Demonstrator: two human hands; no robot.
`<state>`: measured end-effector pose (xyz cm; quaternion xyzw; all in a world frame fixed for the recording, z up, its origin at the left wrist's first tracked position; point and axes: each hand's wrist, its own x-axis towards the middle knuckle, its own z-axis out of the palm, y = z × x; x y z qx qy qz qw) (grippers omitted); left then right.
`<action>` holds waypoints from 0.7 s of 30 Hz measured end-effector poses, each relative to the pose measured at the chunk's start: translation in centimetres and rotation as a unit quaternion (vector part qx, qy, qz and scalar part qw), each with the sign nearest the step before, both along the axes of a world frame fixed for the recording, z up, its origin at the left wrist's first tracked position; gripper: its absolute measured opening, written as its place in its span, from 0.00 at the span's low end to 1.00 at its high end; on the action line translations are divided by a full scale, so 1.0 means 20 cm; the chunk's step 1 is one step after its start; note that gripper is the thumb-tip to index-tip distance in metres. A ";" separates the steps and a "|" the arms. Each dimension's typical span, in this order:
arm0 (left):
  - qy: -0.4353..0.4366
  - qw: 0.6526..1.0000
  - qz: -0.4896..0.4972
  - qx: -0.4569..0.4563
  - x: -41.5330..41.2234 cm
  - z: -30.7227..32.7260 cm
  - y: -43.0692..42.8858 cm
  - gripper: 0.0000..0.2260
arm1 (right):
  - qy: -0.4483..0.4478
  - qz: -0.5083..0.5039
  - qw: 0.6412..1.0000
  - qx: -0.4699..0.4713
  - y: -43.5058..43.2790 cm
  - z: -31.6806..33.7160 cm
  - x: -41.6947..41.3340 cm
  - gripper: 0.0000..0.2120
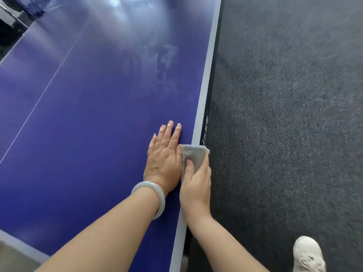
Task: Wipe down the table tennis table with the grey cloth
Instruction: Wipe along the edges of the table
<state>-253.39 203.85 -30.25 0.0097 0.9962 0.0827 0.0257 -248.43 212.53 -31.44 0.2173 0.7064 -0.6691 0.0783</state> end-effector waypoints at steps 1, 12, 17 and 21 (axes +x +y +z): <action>0.004 1.000 -0.002 -0.002 0.00 0.00 0.00 0.23 | 0.003 0.005 1.000 0.005 0.00 -0.01 0.02 0.31; 0.010 1.000 0.003 -0.002 -0.01 -0.01 0.00 0.24 | -0.013 0.012 1.000 -0.006 0.06 -0.03 -0.41 0.29; 0.009 1.000 0.003 -0.007 -0.01 -0.02 0.00 0.23 | -0.005 0.013 1.000 0.002 0.02 -0.04 -0.15 0.30; 0.011 1.000 -0.001 -0.013 -0.01 -0.01 0.00 0.23 | -0.018 0.004 1.000 0.005 0.09 -0.03 -0.60 0.27</action>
